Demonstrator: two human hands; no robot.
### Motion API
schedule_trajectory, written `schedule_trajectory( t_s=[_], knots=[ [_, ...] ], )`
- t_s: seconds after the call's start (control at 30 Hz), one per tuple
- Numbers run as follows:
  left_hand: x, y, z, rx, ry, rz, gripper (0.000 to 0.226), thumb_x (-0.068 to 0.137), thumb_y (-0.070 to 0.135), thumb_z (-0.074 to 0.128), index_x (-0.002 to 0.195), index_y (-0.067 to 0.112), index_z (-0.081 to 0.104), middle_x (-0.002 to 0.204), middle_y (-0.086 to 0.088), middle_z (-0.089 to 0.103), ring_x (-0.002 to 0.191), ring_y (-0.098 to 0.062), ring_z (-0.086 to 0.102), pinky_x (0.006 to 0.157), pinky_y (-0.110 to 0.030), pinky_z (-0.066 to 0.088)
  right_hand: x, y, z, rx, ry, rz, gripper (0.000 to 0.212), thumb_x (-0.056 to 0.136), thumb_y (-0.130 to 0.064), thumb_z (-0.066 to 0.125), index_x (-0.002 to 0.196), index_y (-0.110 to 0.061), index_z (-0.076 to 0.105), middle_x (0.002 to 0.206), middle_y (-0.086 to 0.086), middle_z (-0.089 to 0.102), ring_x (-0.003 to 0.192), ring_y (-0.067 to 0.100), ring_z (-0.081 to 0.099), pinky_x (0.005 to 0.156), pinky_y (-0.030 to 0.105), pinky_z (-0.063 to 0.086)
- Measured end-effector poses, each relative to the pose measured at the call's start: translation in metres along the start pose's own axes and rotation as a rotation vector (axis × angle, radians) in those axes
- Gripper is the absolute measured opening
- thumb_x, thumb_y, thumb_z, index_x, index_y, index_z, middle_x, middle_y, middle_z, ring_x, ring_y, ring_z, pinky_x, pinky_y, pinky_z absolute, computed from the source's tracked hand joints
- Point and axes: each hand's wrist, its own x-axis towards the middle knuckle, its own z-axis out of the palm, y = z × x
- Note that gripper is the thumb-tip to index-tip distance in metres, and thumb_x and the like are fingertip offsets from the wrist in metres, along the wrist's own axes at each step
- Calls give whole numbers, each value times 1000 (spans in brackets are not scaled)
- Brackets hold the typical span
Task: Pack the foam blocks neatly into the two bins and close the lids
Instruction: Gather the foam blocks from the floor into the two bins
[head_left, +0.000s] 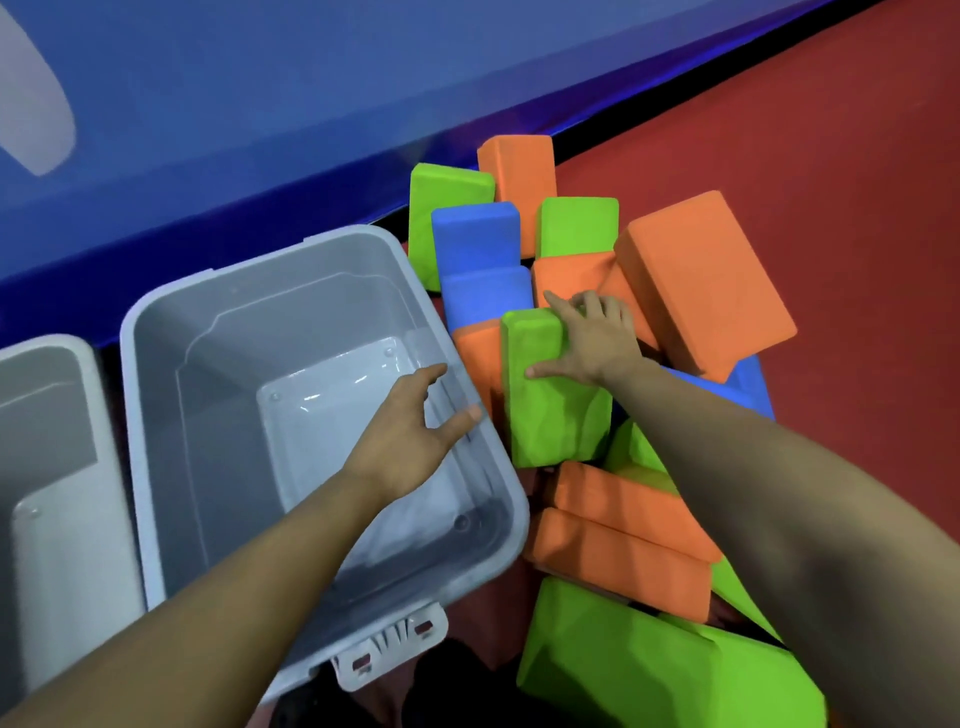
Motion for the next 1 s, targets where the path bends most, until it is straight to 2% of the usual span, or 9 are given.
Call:
schedule_trajectory(
  t_s=[0.13, 0.2, 0.27, 0.33, 0.53, 0.63, 0.7, 0.83, 1.0],
  knots=[
    [-11, 9, 29, 238, 31, 404, 51, 91, 48, 68, 133, 20, 59, 127, 3, 59, 117, -16, 56, 106, -30, 42, 5, -4, -10, -78, 11, -75, 110, 49, -90, 69, 139, -30, 47, 140, 7, 44, 134, 31, 37, 119, 49, 18],
    [-22, 14, 59, 261, -91, 546, 47, 91, 45, 67, 128, 17, 61, 119, -2, 62, 111, -20, 59, 102, -30, 45, 2, -4, -13, 0, -24, -78, 107, 48, -83, 77, 132, -24, 46, 138, 6, 52, 135, 26, 44, 119, 50, 19],
    [-37, 11, 98, 295, -246, 574, 51, 89, 43, 67, 132, 18, 56, 121, -3, 59, 111, -24, 59, 101, -33, 46, -5, -3, -14, 46, -29, -73, 106, 47, -80, 80, 127, -21, 46, 128, 7, 62, 125, 29, 54, 111, 46, 33],
    [-51, 3, 136, 404, -296, 534, 56, 86, 38, 71, 135, 17, 53, 127, -3, 55, 117, -25, 55, 104, -35, 43, -14, 3, -14, 83, 13, -58, 106, 45, -80, 81, 126, -20, 47, 124, 8, 64, 119, 32, 57, 102, 44, 41],
    [-56, -10, 216, 538, -113, 310, 73, 63, 20, 90, 126, 6, 55, 127, -11, 57, 116, -26, 59, 101, -32, 50, -40, 30, 6, 160, 106, -31, 103, 53, -82, 76, 127, -17, 47, 128, 5, 60, 123, 31, 53, 98, 43, 39],
    [-52, -36, 233, 332, -157, 81, 98, 70, 25, 89, 147, 3, 33, 149, -16, 38, 138, -32, 38, 118, -37, 31, -40, 32, 13, 163, 135, -36, 105, 51, -86, 72, 127, -19, 48, 128, 2, 60, 123, 30, 53, 101, 45, 38],
    [-49, -57, 234, 113, -197, -83, 117, 63, 31, 93, 153, 5, 24, 153, -17, 33, 143, -33, 31, 119, -42, 27, -41, 35, 16, 176, 131, -26, 105, 50, -88, 69, 127, -20, 47, 129, 1, 59, 124, 29, 52, 102, 45, 38],
    [-51, -85, 235, -132, -277, -56, 114, 48, 27, 97, 144, 27, 34, 138, 1, 51, 128, -20, 50, 107, -37, 42, -45, 38, 21, 190, 147, -19, 103, 51, -90, 65, 125, -21, 47, 127, 0, 59, 125, 28, 51, 101, 45, 38],
    [-60, -100, 228, 27, -277, -25, 108, 45, 43, 95, 140, 33, 43, 132, 7, 58, 120, -14, 56, 99, -39, 48, -50, 34, 29, 194, 70, 32, 102, 55, -87, 69, 127, -20, 44, 131, 2, 55, 126, 30, 48, 99, 49, 37]
  ],
)
